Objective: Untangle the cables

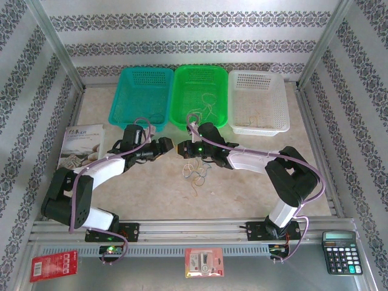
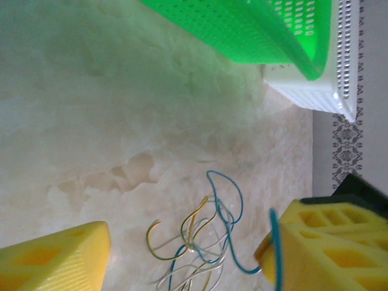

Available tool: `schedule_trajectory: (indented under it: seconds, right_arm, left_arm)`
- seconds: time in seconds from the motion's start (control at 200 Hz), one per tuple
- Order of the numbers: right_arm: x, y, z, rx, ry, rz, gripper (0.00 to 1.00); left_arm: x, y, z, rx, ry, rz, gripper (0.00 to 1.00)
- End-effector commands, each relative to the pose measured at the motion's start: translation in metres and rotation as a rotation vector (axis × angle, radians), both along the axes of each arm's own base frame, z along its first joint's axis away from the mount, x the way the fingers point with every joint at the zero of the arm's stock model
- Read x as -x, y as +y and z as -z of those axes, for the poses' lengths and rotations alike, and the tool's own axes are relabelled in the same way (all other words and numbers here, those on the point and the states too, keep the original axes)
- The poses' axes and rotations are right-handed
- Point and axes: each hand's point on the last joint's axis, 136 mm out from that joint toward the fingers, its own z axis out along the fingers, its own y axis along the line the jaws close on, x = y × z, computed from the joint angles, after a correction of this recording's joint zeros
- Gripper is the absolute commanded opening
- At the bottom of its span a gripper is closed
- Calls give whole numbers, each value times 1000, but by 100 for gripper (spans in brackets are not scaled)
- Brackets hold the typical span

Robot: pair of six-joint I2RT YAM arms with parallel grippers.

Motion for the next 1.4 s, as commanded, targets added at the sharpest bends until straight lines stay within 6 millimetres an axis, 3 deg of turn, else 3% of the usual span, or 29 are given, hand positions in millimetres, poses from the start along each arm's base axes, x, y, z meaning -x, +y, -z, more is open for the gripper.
schedule_trajectory:
  seconds: [0.0,0.425,0.645,0.804,0.829,0.904,1.019,1.394]
  right_arm:
    - [2,-1,-7,-34,-19,-21,0]
    - [4,-1,-3,-32,-14,-28,0]
    - [2,1,-3,-39,-12,-27,0]
    - [0,2,-3,-40,-15,-23,0]
    - [-1,1,-3,-38,-15,-20,1]
    - [-3,1,0,-29,-17,-6,22]
    - [-7,1,8,-5,-24,8,35]
    - [-15,-10,35,77,-59,92,39]
  left_arm:
    - [-14,-9,-23,22,-98,22,65]
    - [-18,-10,-33,26,-132,25,25]
    - [-16,-13,-46,54,-160,35,0]
    - [-15,-15,-59,79,-185,39,0]
    - [-14,-15,-63,86,-191,38,0]
    - [-14,-18,-77,119,-211,32,0]
    - [-16,-21,-104,172,-244,20,0]
    - [-13,-24,-217,346,-408,3,0]
